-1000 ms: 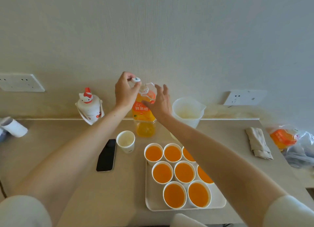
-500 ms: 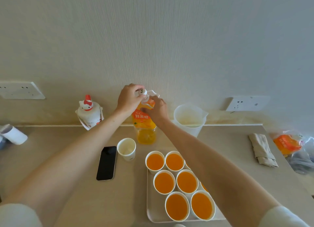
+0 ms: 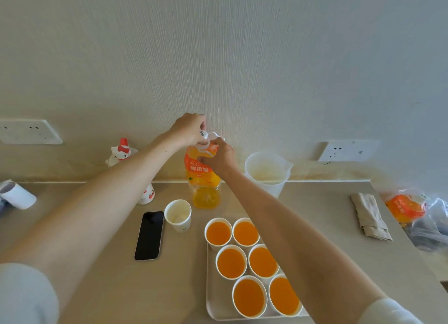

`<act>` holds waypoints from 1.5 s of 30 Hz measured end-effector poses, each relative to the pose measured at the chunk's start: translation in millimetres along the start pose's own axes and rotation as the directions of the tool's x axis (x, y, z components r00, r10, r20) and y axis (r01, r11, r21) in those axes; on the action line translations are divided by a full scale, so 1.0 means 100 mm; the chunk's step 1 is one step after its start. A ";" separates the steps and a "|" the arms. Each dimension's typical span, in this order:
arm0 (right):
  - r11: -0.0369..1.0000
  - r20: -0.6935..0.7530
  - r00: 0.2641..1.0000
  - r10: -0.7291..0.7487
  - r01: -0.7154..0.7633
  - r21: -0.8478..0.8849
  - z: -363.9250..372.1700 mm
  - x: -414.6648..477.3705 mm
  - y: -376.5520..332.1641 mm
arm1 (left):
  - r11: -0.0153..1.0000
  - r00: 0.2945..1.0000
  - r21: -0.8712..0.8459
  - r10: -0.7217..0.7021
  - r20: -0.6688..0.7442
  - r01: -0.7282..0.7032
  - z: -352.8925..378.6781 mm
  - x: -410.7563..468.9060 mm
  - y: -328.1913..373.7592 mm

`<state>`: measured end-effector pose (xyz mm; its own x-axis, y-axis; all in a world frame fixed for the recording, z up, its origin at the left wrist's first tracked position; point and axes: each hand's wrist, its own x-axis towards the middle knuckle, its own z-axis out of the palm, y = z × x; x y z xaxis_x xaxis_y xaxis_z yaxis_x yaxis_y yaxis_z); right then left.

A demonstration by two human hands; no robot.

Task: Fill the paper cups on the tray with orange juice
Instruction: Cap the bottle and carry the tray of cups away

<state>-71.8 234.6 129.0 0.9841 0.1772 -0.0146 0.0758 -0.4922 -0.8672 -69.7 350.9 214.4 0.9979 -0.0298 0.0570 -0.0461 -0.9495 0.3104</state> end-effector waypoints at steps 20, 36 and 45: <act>1.000 0.000 1.000 0.013 -0.013 0.016 0.03 0.08 -0.02 | 0.979 0.980 -0.123 0.176 0.092 -0.164 -0.06 0.13 -0.01; 1.000 0.011 1.000 0.015 -0.015 -0.005 0.02 0.09 -0.02 | 0.997 0.981 0.041 0.051 0.188 -0.060 -0.13 0.15 0.01; 1.000 0.005 1.000 0.016 -0.016 -0.004 0.04 0.10 -0.01 | 0.981 0.978 0.152 0.087 0.192 -0.118 -0.07 0.12 -0.04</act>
<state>-62.4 240.1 127.6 0.9843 0.1740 -0.0308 0.0610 -0.4982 -0.8649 -58.0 356.7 220.9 0.9801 -0.1720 -0.0993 -0.1557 -0.9758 0.1536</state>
